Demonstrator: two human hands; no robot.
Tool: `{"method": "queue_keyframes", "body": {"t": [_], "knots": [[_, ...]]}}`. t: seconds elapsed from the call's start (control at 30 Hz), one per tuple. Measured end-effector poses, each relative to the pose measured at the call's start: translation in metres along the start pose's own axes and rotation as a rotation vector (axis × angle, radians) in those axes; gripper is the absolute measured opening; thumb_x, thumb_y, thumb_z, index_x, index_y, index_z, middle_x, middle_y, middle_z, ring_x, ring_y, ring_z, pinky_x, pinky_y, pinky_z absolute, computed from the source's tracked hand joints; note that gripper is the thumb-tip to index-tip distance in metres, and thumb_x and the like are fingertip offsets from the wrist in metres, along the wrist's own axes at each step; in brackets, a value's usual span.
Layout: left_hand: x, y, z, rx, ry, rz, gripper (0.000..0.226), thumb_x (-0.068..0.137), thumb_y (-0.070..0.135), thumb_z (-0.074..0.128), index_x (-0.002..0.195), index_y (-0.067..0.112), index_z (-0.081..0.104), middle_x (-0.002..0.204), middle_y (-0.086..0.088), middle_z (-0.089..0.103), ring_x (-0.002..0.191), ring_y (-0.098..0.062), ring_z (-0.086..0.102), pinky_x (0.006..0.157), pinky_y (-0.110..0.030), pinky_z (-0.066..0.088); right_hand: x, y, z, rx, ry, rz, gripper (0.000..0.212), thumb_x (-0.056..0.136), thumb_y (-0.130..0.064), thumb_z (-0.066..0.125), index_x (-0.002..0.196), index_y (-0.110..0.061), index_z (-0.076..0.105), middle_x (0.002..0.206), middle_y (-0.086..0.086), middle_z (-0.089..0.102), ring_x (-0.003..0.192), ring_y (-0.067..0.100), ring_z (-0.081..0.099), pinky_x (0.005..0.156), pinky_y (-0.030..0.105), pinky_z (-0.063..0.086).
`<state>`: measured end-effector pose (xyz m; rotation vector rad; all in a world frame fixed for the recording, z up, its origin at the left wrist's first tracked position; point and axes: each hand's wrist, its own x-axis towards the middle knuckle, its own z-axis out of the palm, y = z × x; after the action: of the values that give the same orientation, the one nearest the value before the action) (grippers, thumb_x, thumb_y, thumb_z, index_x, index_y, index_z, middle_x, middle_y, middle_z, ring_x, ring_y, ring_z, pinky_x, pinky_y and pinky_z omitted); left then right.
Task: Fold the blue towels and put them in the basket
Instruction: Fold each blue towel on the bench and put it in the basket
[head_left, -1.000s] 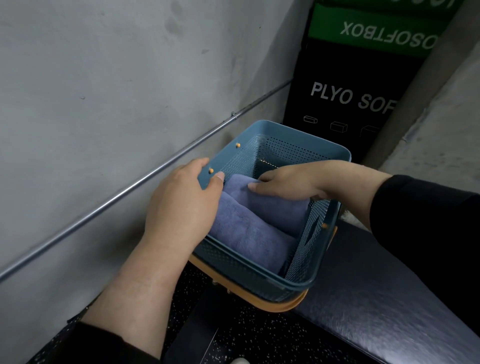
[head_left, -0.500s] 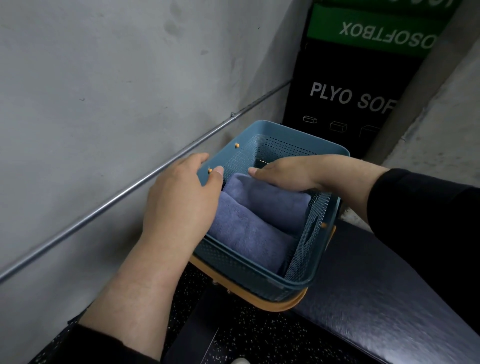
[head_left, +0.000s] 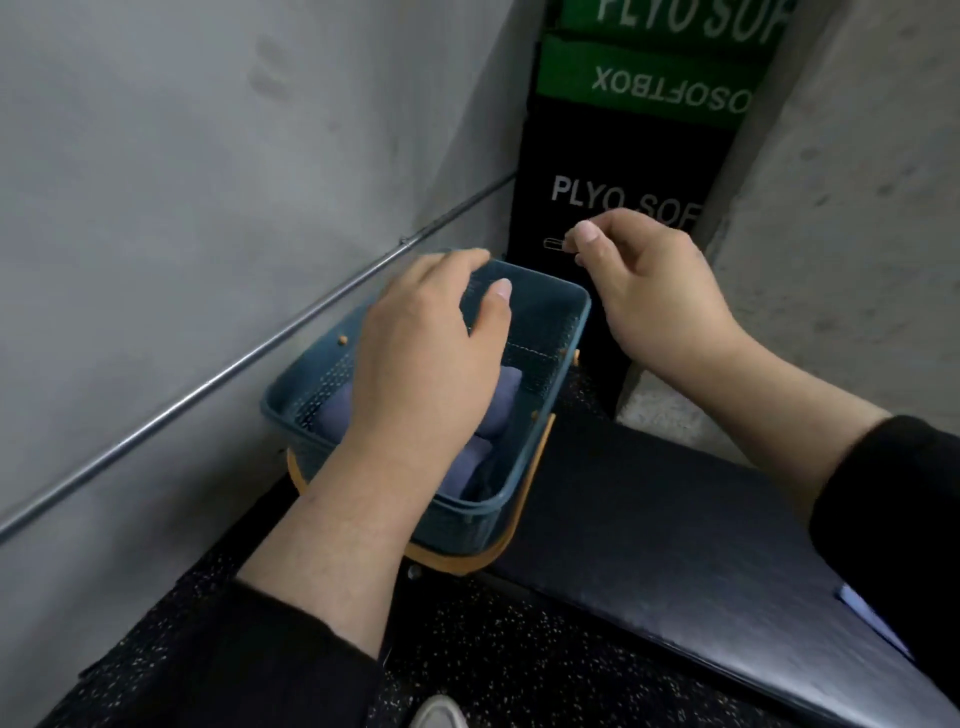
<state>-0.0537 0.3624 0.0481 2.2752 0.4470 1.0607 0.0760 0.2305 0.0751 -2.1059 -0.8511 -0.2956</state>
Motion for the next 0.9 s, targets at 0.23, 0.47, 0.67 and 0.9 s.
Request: {"method": "queue_keyframes", "body": {"t": [0.23,0.47,0.67,0.9], "knots": [[-0.049,0.094,0.065,-0.146,-0.197,0.177,0.031,0.099,0.033,0.057,0.124,0.018,0.066,0.120,0.004,0.067,0.111,-0.018,0.060,0.095,-0.036,0.047,-0.134,0.078,-0.089,-0.130,0.052,0.170,0.019,0.101,-0.040,0.050,0.103,-0.027,0.064,0.092,-0.011,0.067,0.089,0.006,0.065,0.079,0.030,0.051],[-0.121,0.142,0.164,-0.038,-0.693,0.193,0.037,0.101,0.040,0.050,0.132,0.022,0.061,0.128,0.004,0.062,0.117,-0.020,0.057,0.095,-0.038,0.048,-0.272,0.177,-0.154,-0.450,-0.304,0.465,0.044,0.101,-0.036,0.054,0.142,-0.019,0.051,0.147,-0.006,0.048,0.131,0.016,0.050,0.098,0.018,0.034],[-0.160,0.163,0.231,0.120,-1.003,0.233,0.044,0.101,0.045,0.049,0.139,0.024,0.055,0.130,0.000,0.059,0.118,-0.025,0.057,0.096,-0.038,0.048,-0.292,0.230,-0.203,-0.553,-0.264,0.542,0.040,0.094,-0.035,0.063,0.132,-0.022,0.060,0.135,-0.003,0.058,0.120,0.023,0.056,0.096,0.036,0.045],[-0.187,0.192,0.277,0.089,-1.057,0.300,0.040,0.100,0.044,0.050,0.130,0.020,0.058,0.125,-0.001,0.060,0.116,-0.027,0.058,0.094,-0.041,0.048,-0.297,0.271,-0.228,-0.778,-0.328,0.679,0.064,0.084,-0.051,0.067,0.143,-0.036,0.044,0.144,-0.008,0.047,0.134,0.023,0.040,0.099,0.045,0.036]]}}
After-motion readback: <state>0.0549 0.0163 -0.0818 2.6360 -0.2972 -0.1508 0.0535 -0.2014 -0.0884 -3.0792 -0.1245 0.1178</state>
